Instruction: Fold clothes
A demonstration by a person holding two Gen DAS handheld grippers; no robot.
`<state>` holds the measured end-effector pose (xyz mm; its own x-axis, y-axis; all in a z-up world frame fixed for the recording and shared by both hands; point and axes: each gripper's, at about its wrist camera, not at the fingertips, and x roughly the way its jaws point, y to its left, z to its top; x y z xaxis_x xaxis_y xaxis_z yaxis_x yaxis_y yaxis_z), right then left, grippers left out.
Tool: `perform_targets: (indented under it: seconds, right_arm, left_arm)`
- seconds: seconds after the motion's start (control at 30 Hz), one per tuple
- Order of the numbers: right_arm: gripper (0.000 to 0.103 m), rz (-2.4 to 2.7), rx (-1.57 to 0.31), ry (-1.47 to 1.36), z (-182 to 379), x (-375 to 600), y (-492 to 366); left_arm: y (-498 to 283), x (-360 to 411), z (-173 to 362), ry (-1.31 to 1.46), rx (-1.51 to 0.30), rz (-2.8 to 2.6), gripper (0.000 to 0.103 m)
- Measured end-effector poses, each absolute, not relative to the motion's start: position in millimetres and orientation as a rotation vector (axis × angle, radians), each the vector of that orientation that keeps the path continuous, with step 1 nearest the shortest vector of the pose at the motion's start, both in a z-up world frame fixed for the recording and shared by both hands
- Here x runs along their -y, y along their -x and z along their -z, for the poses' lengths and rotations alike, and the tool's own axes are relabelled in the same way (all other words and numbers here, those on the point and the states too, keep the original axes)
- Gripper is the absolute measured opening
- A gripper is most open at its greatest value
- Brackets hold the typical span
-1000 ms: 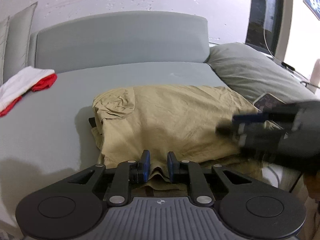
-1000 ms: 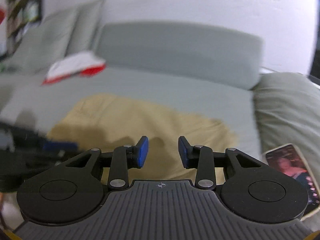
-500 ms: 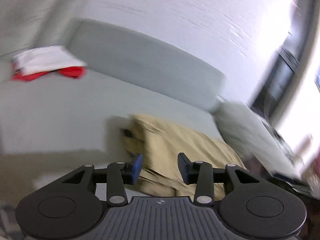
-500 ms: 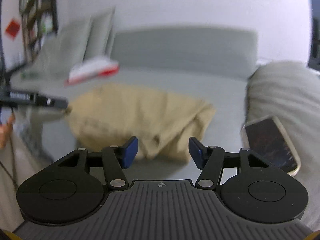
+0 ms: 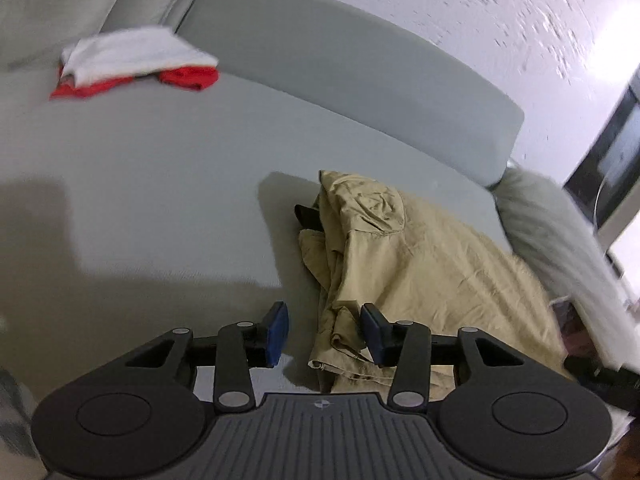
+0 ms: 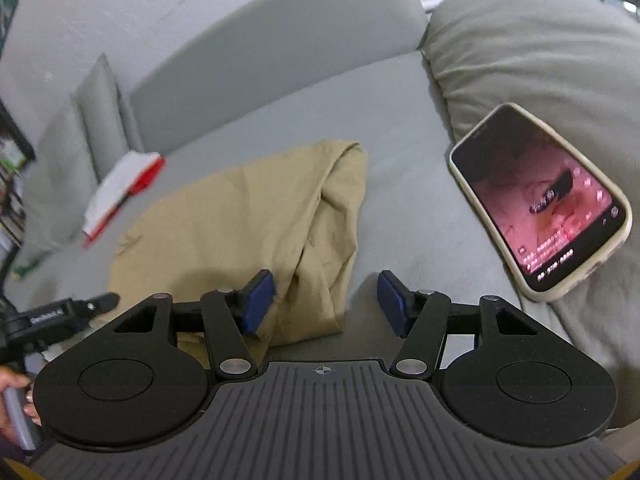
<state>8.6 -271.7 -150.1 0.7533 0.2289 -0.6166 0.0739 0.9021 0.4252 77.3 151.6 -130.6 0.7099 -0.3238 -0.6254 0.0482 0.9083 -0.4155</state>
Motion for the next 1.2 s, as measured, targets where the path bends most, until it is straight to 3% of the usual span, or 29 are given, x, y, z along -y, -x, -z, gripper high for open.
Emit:
perform_targets:
  seconds: [0.1, 0.17, 0.2, 0.33, 0.6, 0.67, 0.7, 0.73, 0.77, 1.03, 1.2]
  right_arm:
    - [0.063, -0.098, -0.709, -0.512, 150.9, 283.3, -3.1]
    - [0.063, -0.1, -0.702, -0.605, 152.8, 295.6, 0.3]
    - [0.064, -0.1, -0.699, -0.669, 154.5, 302.8, 1.5]
    - [0.064, -0.126, -0.718, -0.939, 168.9, 322.1, -2.6]
    - [0.063, -0.214, -0.793, -0.959, 179.2, 301.6, -22.0]
    - [0.056, -0.239, -0.814, -0.962, 181.7, 295.0, -32.5]
    - [0.038, -0.226, -0.834, -0.952, 183.0, 290.9, -37.8]
    - [0.028, -0.203, -0.845, -0.929, 182.3, 287.8, -40.0]
    - [0.025, -0.194, -0.848, -0.898, 178.8, 285.0, -42.9]
    - [0.013, -0.223, -0.696, -0.307, 99.0, 234.8, -93.9]
    - [0.01, -0.381, -0.435, -0.087, 59.6, 214.0, -125.9]
  left_arm:
    - [-71.7, -166.9, 127.5, 0.528, -0.72, 0.226, 0.046]
    - [-76.4, -173.4, 126.3, 0.593, -0.689, 0.236, 0.068]
    - [-81.2, -173.2, 126.6, 0.607, -0.689, 0.237, 0.07]
    - [-99.7, -156.6, 133.9, 0.553, -0.778, 0.265, 0.07]
    - [-114.9, -118.8, 138.3, 0.386, -0.794, 0.33, 0.067]
    - [-119.2, -114.6, 140.6, 0.386, -0.804, 0.327, 0.052]
    - [-117.8, -114.2, 139.6, 0.371, -0.805, 0.316, 0.045]
    - [-115.1, -114.7, 137.2, 0.364, -0.803, 0.304, 0.035]
    - [-112.1, -115.0, 134.2, 0.36, -0.798, 0.291, 0.029]
    - [-58.1, -87.4, 112.6, 0.427, -0.817, 0.257, 0.02]
    - [-43.7, -45.9, 120.9, 0.476, -0.878, 0.383, 0.019]
